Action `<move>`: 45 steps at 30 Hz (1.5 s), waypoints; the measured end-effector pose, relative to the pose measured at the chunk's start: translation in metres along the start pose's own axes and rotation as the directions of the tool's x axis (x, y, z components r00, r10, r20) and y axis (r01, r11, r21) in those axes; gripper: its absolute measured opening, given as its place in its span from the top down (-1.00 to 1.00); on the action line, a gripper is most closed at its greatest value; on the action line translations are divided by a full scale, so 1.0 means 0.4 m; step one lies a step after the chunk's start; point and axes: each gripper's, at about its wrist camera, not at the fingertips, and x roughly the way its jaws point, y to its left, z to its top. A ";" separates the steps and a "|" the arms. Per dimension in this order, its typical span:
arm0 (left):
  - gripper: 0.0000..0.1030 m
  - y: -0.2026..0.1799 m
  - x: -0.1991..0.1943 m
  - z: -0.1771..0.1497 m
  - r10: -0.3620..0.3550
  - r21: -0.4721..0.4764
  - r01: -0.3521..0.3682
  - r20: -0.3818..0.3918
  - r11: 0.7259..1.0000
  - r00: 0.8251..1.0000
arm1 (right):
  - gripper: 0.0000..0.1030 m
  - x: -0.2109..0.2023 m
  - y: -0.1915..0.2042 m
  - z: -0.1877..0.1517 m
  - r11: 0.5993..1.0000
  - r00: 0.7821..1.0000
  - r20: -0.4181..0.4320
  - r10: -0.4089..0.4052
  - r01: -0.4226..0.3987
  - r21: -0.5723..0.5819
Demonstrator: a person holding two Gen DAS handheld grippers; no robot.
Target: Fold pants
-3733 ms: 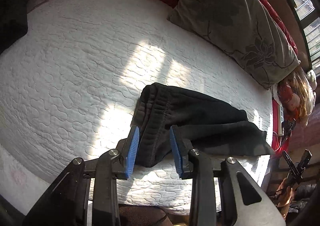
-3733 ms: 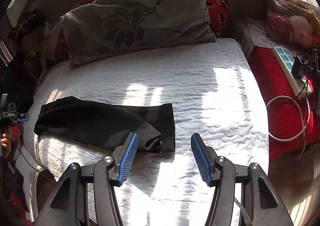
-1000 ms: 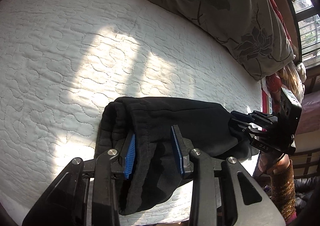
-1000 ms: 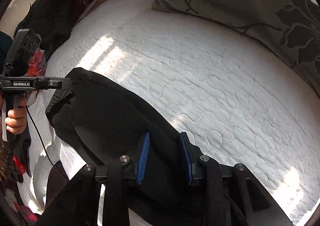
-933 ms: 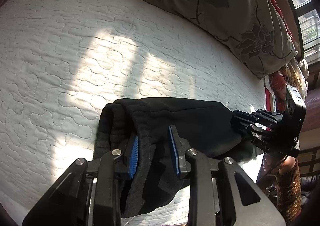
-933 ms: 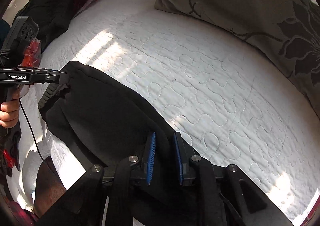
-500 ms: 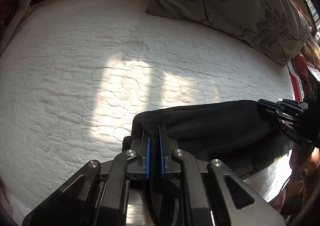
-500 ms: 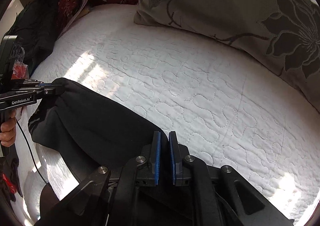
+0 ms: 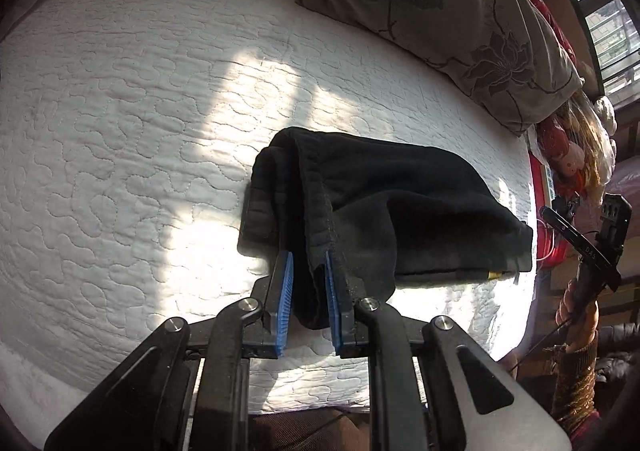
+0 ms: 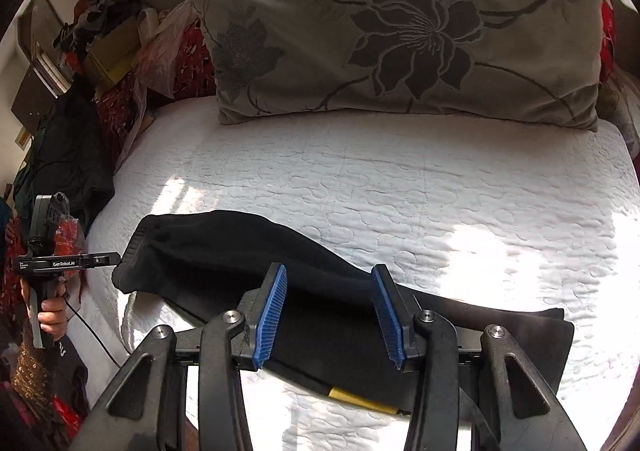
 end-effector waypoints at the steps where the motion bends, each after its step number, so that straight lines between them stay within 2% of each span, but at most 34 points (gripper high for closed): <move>1: 0.74 -0.008 -0.001 -0.017 -0.019 -0.005 0.019 -0.002 1.000 1.000 | 0.12 -0.031 -0.050 -0.027 0.999 0.999 -0.002 -0.038 0.038 0.036; 4: 0.73 -0.006 0.004 -0.043 -0.119 -0.082 0.118 -0.007 0.990 0.993 | 0.05 -0.106 -0.199 -0.102 0.975 0.987 -0.016 -0.161 0.161 0.156; 5: 0.61 -0.003 0.004 -0.048 -0.142 -0.104 0.141 -0.003 0.985 0.990 | 0.03 -0.123 -0.242 -0.124 0.962 0.983 -0.022 -0.182 0.183 0.203; 6: 0.41 -0.001 0.007 -0.050 -0.147 -0.126 0.146 0.001 0.981 0.989 | 0.01 -0.140 -0.289 -0.149 0.950 0.983 -0.029 -0.183 0.184 0.252; 8: 0.28 -0.001 0.011 -0.054 -0.151 -0.165 0.150 0.003 0.975 0.989 | -0.02 -0.146 -0.352 -0.188 0.932 0.986 -0.049 -0.157 0.164 0.324; 9: 0.28 -0.003 0.014 -0.057 -0.162 -0.182 0.159 0.001 0.970 0.987 | -0.02 -0.139 -0.369 -0.202 0.925 0.986 -0.062 -0.153 0.165 0.342; 13: 0.25 -0.007 -0.004 -0.086 -0.191 -0.237 0.196 0.042 0.952 0.981 | -0.02 -0.085 -0.384 -0.235 0.912 0.972 -0.125 -0.201 0.232 0.339; 16: -0.01 0.005 -0.003 -0.111 -0.212 -0.314 0.226 0.078 0.922 0.974 | -0.02 -0.047 -0.378 -0.246 0.911 0.976 -0.143 -0.165 0.206 0.357; 19: -0.02 0.009 0.008 -0.134 -0.210 -0.371 0.224 0.077 0.901 0.975 | -0.02 -0.037 -0.367 -0.243 0.912 0.972 -0.143 -0.185 0.224 0.343; 22: -0.02 0.010 0.006 -0.162 -0.247 -0.423 0.274 0.119 0.864 0.962 | -0.02 -0.042 -0.357 -0.235 0.916 0.972 -0.134 -0.191 0.225 0.332; 26: -0.02 -0.005 0.025 -0.134 -0.260 -0.435 0.299 0.148 0.850 0.954 | -0.02 -0.043 -0.345 -0.228 0.918 0.973 -0.129 -0.193 0.225 0.326; 29: 0.04 -0.016 0.046 -0.087 -0.246 -0.445 0.286 0.146 0.849 0.958 | 0.13 -0.040 -0.338 -0.226 0.916 0.968 -0.141 -0.207 0.242 0.319; 30: 0.36 -0.020 0.047 -0.067 -0.230 -0.440 0.273 0.149 0.855 0.962 | 0.39 -0.039 -0.333 -0.223 0.915 0.963 -0.146 -0.225 0.260 0.307; 31: 0.58 -0.023 0.046 -0.045 -0.217 -0.433 0.260 0.147 0.863 0.965 | 0.72 -0.039 -0.331 -0.222 0.912 0.954 -0.157 -0.255 0.291 0.289; 32: 0.78 -0.024 0.041 -0.020 -0.208 -0.427 0.251 0.144 0.869 0.967 | 0.73 -0.038 -0.331 -0.220 0.910 0.948 -0.167 -0.272 0.310 0.277; 34: 0.86 -0.022 0.019 0.024 -0.175 -0.421 0.227 0.159 0.878 0.972 | 0.78 -0.045 -0.327 -0.215 0.912 0.954 -0.161 -0.253 0.290 0.289; 36: 0.92 -0.029 -0.020 0.066 -0.139 -0.386 0.203 0.187 0.900 0.972 | 0.79 -0.063 -0.325 -0.196 0.914 0.964 -0.142 -0.225 0.260 0.311; 38: 0.93 -0.028 -0.055 0.088 -0.123 -0.361 0.190 0.200 0.913 0.972 | 0.80 -0.100 -0.330 -0.179 0.913 0.984 -0.082 -0.156 0.175 0.369; 40: 0.93 -0.021 -0.072 0.084 -0.075 -0.340 0.141 0.201 0.930 0.977 | 0.80 -0.127 -0.339 -0.173 0.904 0.994 -0.038 -0.101 0.108 0.415; 42: 0.93 -0.001 -0.063 0.065 -0.052 -0.340 0.111 0.179 0.934 0.982 | 0.80 -0.124 -0.345 -0.180 0.901 0.994 -0.049 -0.094 0.106 0.420; 45: 0.93 0.044 -0.028 0.017 -0.082 -0.351 0.126 0.137 0.928 0.987 | 0.80 -0.105 -0.368 -0.213 0.895 0.992 -0.081 -0.095 0.121 0.430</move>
